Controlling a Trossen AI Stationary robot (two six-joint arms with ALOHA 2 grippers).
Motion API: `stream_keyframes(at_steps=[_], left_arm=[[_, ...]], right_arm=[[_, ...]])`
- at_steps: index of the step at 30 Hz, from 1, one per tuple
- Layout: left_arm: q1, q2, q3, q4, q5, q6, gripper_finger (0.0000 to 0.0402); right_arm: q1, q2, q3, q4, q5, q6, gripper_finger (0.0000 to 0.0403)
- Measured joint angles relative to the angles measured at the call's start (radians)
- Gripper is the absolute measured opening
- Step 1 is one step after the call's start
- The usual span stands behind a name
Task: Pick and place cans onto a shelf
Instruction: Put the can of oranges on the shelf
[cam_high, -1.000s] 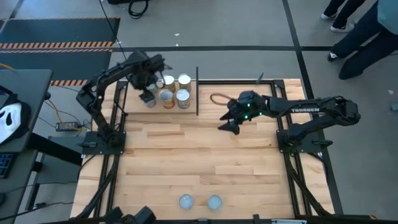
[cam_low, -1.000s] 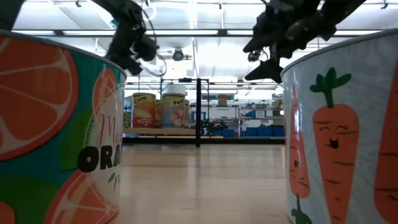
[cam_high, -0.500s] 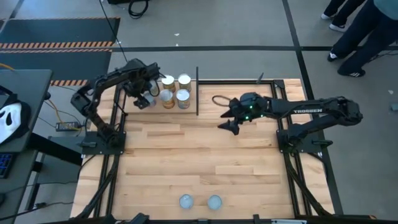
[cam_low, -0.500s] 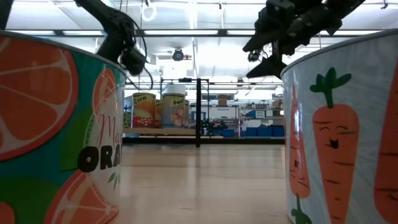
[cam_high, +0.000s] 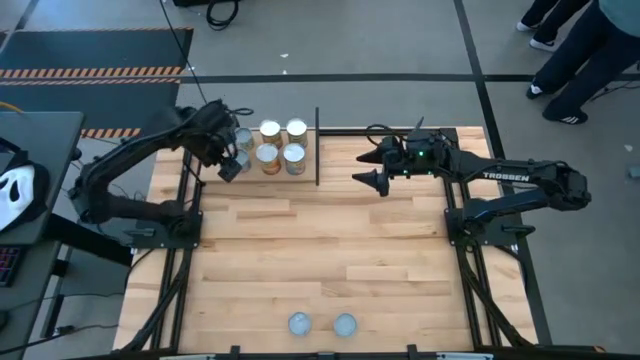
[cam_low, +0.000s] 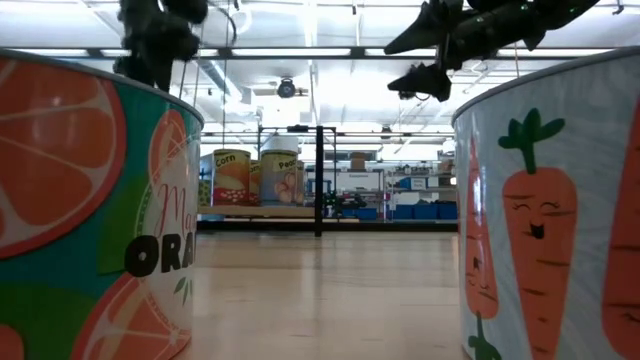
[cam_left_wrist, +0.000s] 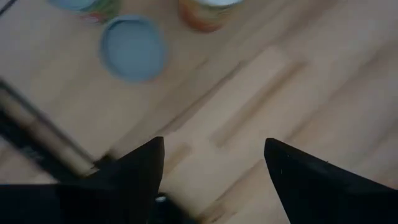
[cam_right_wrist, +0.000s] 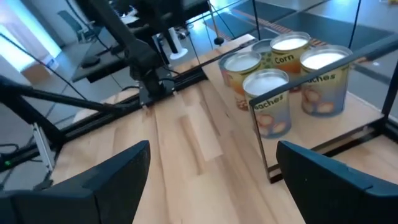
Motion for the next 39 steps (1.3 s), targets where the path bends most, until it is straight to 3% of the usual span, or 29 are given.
stream_keyframes(at_steps=[4, 13, 23, 25, 28, 32, 36, 39], left_arm=[[-0.104, -0.077, 0.0, 0.046, 0.025, -0.1, 0.0281], [-0.279, -0.208, 0.0, 0.123, 0.024, -0.201, 0.0281], [-0.441, -0.219, 0.001, 0.467, -0.004, -0.736, 0.0281], [-0.452, -0.217, 0.0, 0.518, -0.007, -0.731, 0.0281], [-0.445, -0.211, 0.0, 0.628, -0.055, -0.544, 0.0282], [-0.433, -0.211, 0.0, 0.788, -0.08, -0.446, 0.0282], [-0.434, -0.211, 0.0, 0.937, -0.075, -0.478, 0.0282], [-0.436, -0.22, 0.0, 0.959, -0.01, -0.568, 0.0282]], right_arm=[[-0.003, 0.0, 0.0, -0.001, 0.003, 0.077, 0.0357], [-0.003, 0.001, 0.0, 0.001, 0.009, 0.073, 0.0357], [-0.003, 0.001, 0.0, 0.002, 0.01, 0.072, 0.0357], [-0.003, 0.001, 0.0, 0.002, 0.01, 0.072, 0.0357], [-0.003, 0.001, 0.0, 0.002, 0.01, 0.072, 0.0357], [-0.003, 0.001, 0.0, 0.002, 0.01, 0.072, 0.0357], [-0.003, 0.002, 0.0, 0.002, 0.01, 0.072, 0.0357], [-0.003, 0.002, 0.0, 0.003, 0.01, 0.072, 0.0357]])
